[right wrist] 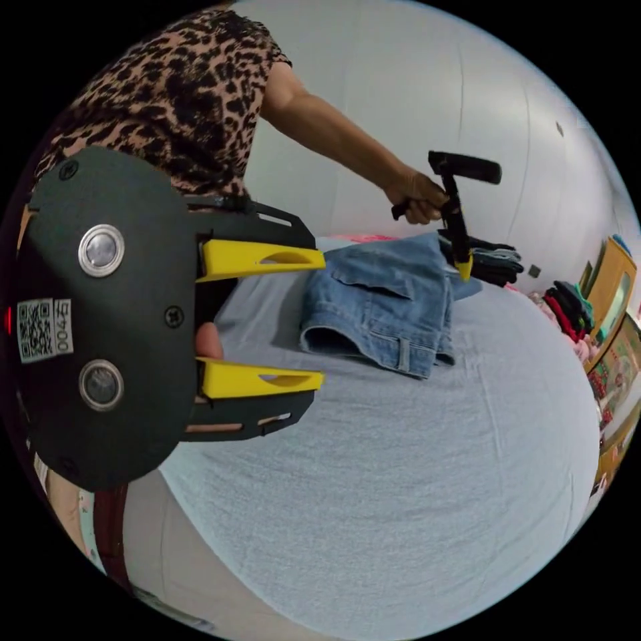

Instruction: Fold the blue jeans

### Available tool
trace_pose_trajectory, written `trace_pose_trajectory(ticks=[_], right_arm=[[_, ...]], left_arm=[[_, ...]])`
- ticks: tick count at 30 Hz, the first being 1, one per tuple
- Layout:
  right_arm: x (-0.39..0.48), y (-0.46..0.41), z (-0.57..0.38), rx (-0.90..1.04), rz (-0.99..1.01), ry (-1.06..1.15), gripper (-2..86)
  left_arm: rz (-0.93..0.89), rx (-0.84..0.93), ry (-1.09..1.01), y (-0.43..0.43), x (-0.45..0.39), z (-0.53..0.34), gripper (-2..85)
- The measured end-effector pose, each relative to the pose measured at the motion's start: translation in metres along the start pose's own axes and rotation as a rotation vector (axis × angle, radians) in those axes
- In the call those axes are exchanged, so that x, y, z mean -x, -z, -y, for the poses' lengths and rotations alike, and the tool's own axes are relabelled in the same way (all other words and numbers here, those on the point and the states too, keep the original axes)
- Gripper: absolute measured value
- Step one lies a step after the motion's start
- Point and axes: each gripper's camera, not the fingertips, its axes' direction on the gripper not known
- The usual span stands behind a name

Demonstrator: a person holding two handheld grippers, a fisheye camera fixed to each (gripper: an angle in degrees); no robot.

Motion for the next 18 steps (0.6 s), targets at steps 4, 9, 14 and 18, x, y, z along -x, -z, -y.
trace_pose_trajectory(ticks=[4,9,14,18], right_arm=[[-0.013,-0.004,0.004,-0.029,0.049,-0.095,17.1],[-0.005,-0.013,-0.010,-0.055,0.141,-0.128,13.3],[0.022,-0.009,-0.030,-0.094,0.159,-0.081,10.2],[0.028,-0.006,-0.040,-0.072,0.146,-0.123,5.0]], left_arm=[[0.056,0.202,-0.130,-0.033,-0.017,0.065,14.6],[0.029,0.443,-0.143,-0.070,-0.017,0.114,15.2],[-0.220,0.525,-0.048,-0.063,-0.008,0.142,15.4],[-0.384,0.543,-0.002,-0.060,-0.014,0.140,14.2]])
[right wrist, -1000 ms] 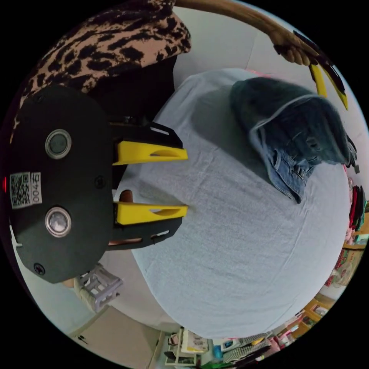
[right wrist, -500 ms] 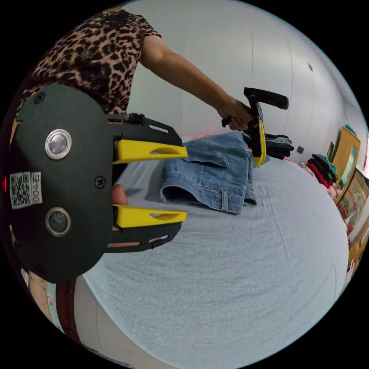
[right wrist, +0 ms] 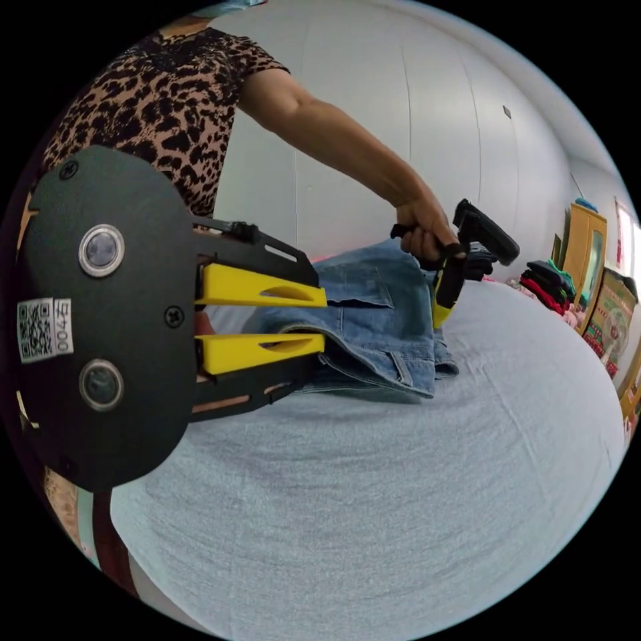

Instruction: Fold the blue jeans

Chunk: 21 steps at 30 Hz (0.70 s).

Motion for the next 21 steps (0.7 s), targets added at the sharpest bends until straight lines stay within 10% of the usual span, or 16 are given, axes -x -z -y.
trace_pose_trajectory(ticks=[6,13,21], right_arm=[[0.054,0.010,-0.022,0.054,-0.138,0.110,0.6],[0.178,0.141,-0.031,-0.298,-0.257,0.372,-0.4],[0.445,0.312,-0.082,-0.827,-0.406,0.978,-0.5]], left_arm=[[-0.195,-0.177,-0.054,0.016,-0.025,-0.040,3.8],[-0.327,-0.789,-0.251,0.177,-0.108,-0.190,1.7],[0.134,-1.325,-0.585,0.342,-0.341,-0.445,0.7]])
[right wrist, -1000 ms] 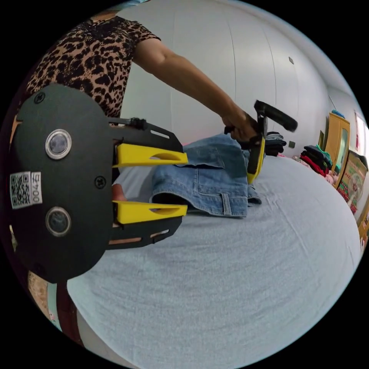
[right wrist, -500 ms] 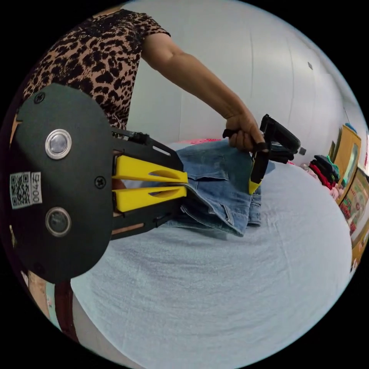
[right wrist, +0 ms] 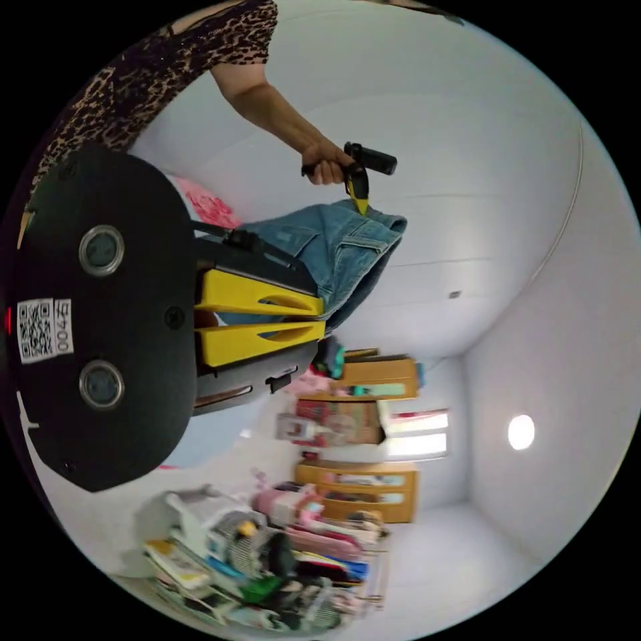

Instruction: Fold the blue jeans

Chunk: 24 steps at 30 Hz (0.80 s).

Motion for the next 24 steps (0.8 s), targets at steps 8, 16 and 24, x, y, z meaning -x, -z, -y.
trace_pose_trajectory(ticks=[8,16,24], right_arm=[[0.086,0.142,0.182,-0.424,0.032,0.258,-0.5],[0.111,0.149,0.233,-0.407,0.140,0.336,-0.2],[0.053,0.021,0.152,-0.019,0.571,-0.001,4.9]], left_arm=[[0.286,-0.271,-0.381,0.169,-0.259,0.120,0.6],[0.394,-0.272,-0.437,0.223,-0.353,0.145,0.6],[0.241,-0.180,-0.245,0.198,-0.326,0.139,0.5]])
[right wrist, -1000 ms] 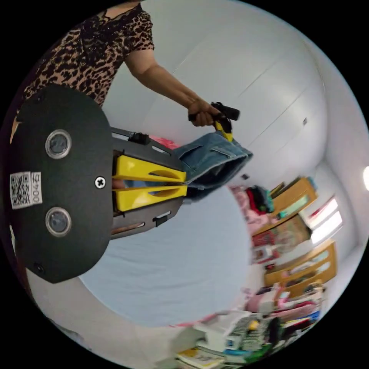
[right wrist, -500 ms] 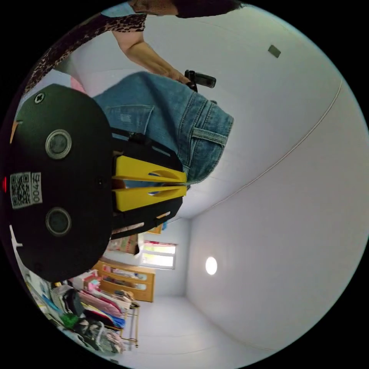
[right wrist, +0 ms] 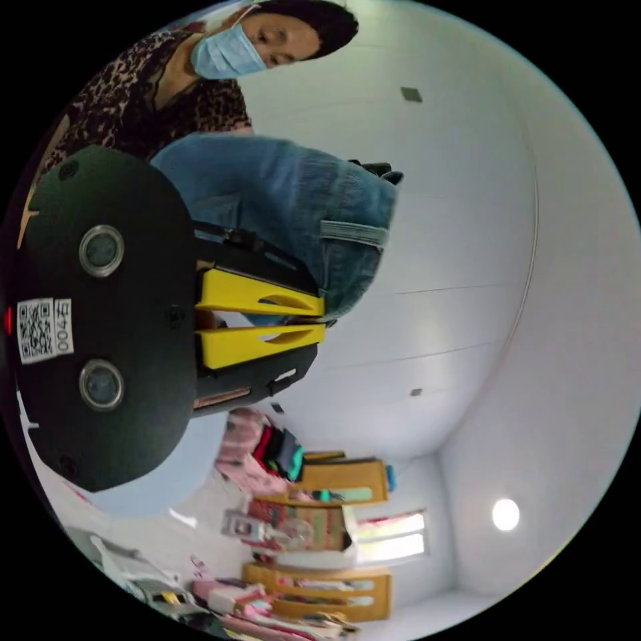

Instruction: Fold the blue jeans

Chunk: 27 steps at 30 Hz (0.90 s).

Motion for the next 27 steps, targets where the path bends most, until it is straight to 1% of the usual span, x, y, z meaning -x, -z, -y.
trace_pose_trajectory(ticks=[1,3,5,7,9,11,12,14,16,18,20,22,24,27], right_arm=[[-0.014,-0.009,-0.018,0.025,0.077,-0.049,6.8],[-0.034,-0.019,-0.047,0.052,0.157,-0.130,8.5],[-0.055,-0.025,-0.080,0.040,0.183,-0.223,11.5],[-0.087,-0.025,-0.130,-0.032,0.261,-0.377,12.9],[-0.107,-0.024,-0.170,-0.121,0.322,-0.487,13.1],[-0.118,-0.024,-0.208,-0.184,0.319,-0.570,13.1],[-0.121,-0.026,-0.231,-0.199,0.295,-0.607,13.1],[-0.115,-0.033,-0.258,-0.170,0.227,-0.627,13.4],[-0.096,-0.049,-0.286,-0.064,0.135,-0.613,14.1],[-0.079,-0.062,-0.307,-0.013,0.075,-0.604,14.9],[-0.057,-0.075,-0.323,0.029,-0.013,-0.560,15.8],[-0.024,-0.099,-0.335,0.155,-0.128,-0.463,16.8],[0.003,-0.115,-0.339,0.223,-0.214,-0.382,18.1],[0.047,-0.138,-0.340,0.239,-0.336,-0.274,21.2]], left_arm=[[-0.019,0.003,0.029,-0.003,0.003,0.000,0.5],[-0.031,0.001,0.064,-0.006,0.007,0.001,0.5],[-0.033,0.004,0.095,-0.009,0.009,0.004,0.5],[-0.031,0.010,0.110,-0.010,0.008,0.006,0.5],[-0.028,0.059,0.099,-0.017,0.004,0.009,0.5],[-0.010,0.101,0.090,-0.025,-0.003,0.011,0.6],[0.002,0.112,0.085,-0.027,-0.005,0.012,0.6],[0.017,0.130,0.089,-0.030,-0.008,0.013,0.6],[0.021,0.128,0.106,-0.029,-0.007,0.014,0.6],[0.033,0.122,0.121,-0.027,-0.005,0.015,0.5],[0.034,0.108,0.147,-0.023,-0.001,0.017,0.5],[0.035,0.096,0.162,-0.021,0.000,0.018,0.6],[0.038,0.083,0.168,-0.018,-0.001,0.020,0.6],[0.039,0.068,0.176,-0.016,-0.003,0.023,0.5]])
